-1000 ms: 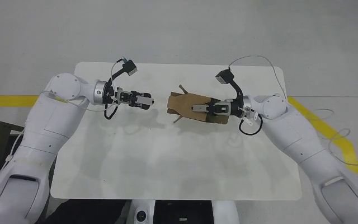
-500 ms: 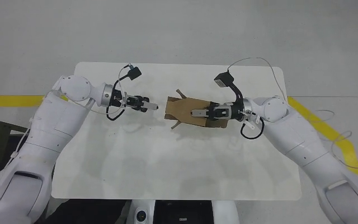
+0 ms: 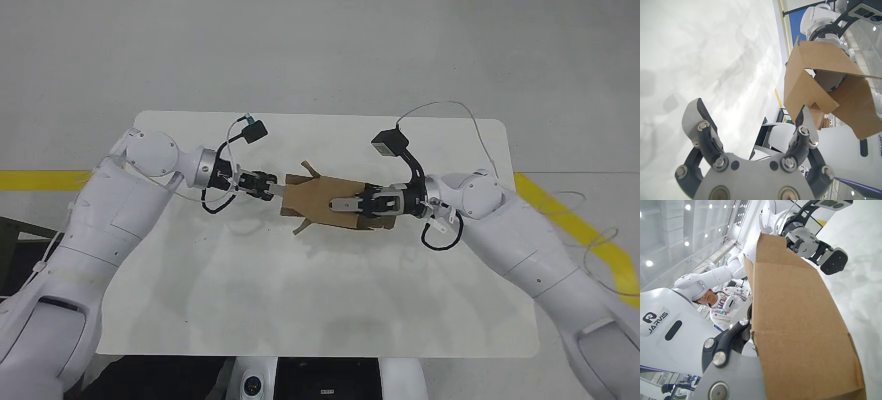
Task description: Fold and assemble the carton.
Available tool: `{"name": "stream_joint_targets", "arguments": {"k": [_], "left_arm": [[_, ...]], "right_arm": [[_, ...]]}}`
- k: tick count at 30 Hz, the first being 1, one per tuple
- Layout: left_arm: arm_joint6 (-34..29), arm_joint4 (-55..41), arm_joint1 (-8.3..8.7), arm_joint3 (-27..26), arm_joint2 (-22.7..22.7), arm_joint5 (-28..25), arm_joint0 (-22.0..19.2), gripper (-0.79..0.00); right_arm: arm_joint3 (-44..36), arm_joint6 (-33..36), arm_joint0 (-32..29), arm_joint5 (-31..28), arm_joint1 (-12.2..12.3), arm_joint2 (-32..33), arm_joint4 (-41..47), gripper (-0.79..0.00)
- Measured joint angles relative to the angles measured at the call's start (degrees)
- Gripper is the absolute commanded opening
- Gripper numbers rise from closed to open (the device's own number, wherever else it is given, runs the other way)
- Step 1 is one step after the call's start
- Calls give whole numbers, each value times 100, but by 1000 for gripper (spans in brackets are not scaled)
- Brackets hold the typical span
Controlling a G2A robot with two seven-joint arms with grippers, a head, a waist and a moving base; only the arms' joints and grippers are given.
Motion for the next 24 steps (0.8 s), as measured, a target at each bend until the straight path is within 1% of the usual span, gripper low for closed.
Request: {"name": "stream_joint_targets", "arguments": {"k": [11,24], "left_arm": [[-153,-111,-60,3,14,-134,-62,0],[-88,-112,-128,47,37,-201,-123,0]], "right_arm": [[104,-125,156,-125,-111,-286,66,-785],[142,-204,318,-203,-183,-530,66,-785]]}}
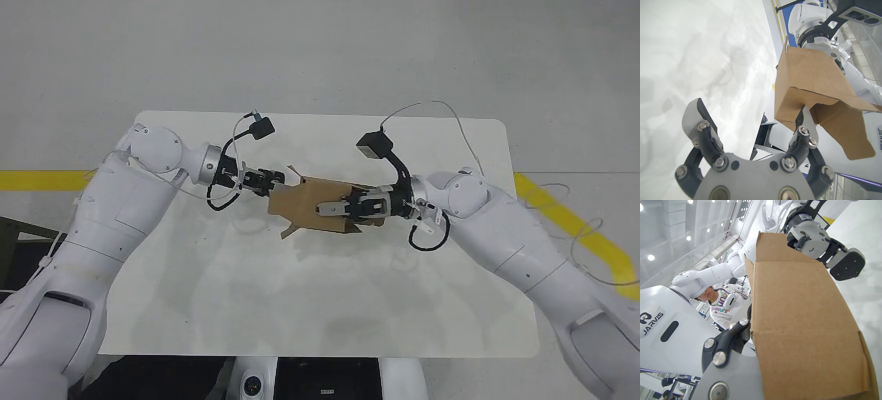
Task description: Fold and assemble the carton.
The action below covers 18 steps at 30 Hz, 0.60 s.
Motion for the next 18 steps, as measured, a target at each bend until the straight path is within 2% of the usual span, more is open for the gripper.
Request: {"name": "stream_joint_targets", "arguments": {"k": [18], "left_arm": [[11,-8,-40,16,-29,-12,3,0]], "right_arm": [[73,-107,135,-107,-25,-188,64,-785]]}}
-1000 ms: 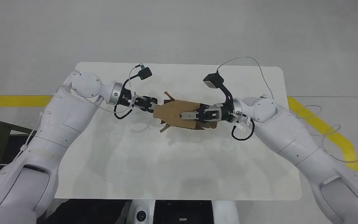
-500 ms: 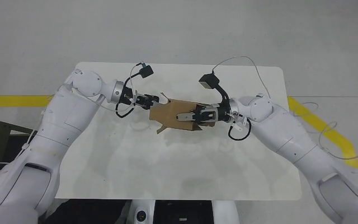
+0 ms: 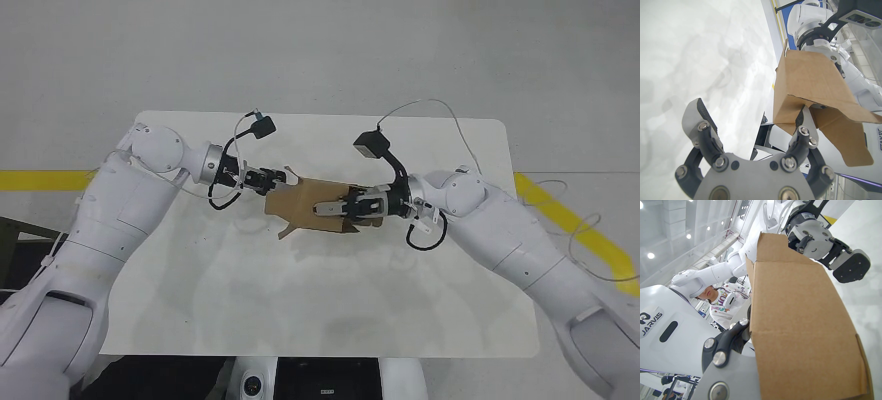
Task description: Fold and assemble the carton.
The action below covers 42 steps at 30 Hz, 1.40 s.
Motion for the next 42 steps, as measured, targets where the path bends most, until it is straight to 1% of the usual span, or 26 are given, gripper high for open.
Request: {"name": "stream_joint_targets", "arguments": {"k": [7,16,19,24,30,42], "left_arm": [[6,82,56,138,-113,-6,73,0],[-171,311,91,-253,2,170,248,0],[-174,252,90,-320,3,173,249,0],[-139,88,112,-237,-115,139,213,0],[-161,115,154,-221,-166,161,209,0],[-178,61,114,-274,-11,177,193,0]], "right_arm": [[142,-164,-4,-164,58,84,40,-785],[296,-380,-31,-379,103,191,65,-785],[363,-358,-17,-358,83,170,37,-785],[433,-281,12,-280,37,118,10,-785],[448,-156,75,-155,-23,38,-103,-785],[459,-87,152,-86,-227,-157,-42,-785]]}}
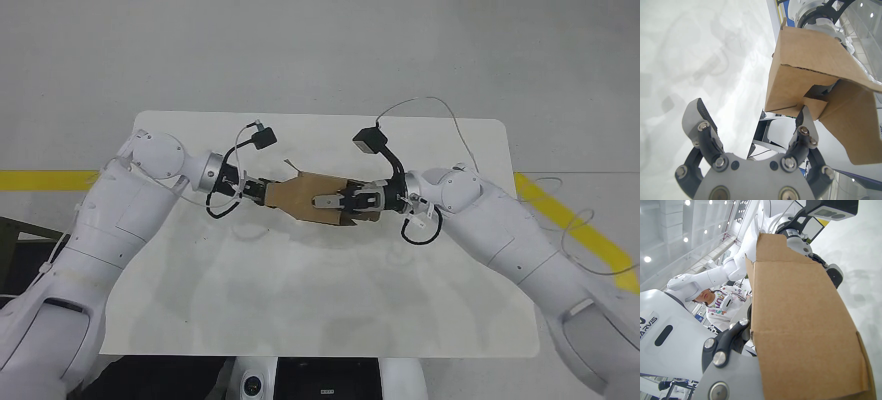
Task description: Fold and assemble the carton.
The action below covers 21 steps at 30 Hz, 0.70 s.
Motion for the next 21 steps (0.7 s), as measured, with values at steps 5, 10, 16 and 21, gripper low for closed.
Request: {"name": "stream_joint_targets", "arguments": {"k": [5,10,16,21], "left_arm": [[3,-6,-3,30,34,-2,-37,0],[-41,-59,-1,32,83,40,-37,0],[-120,-163,-22,-21,211,120,-80,0],[-39,-159,-4,144,185,38,-145,0]], "right_arm": [[65,-4,22,-4,-40,-14,-6,-785],[99,-5,23,-6,-62,-18,-2,-785],[159,-24,13,-23,-65,3,-13,-785],[237,-33,-39,-33,-4,81,-28,-785]]}}
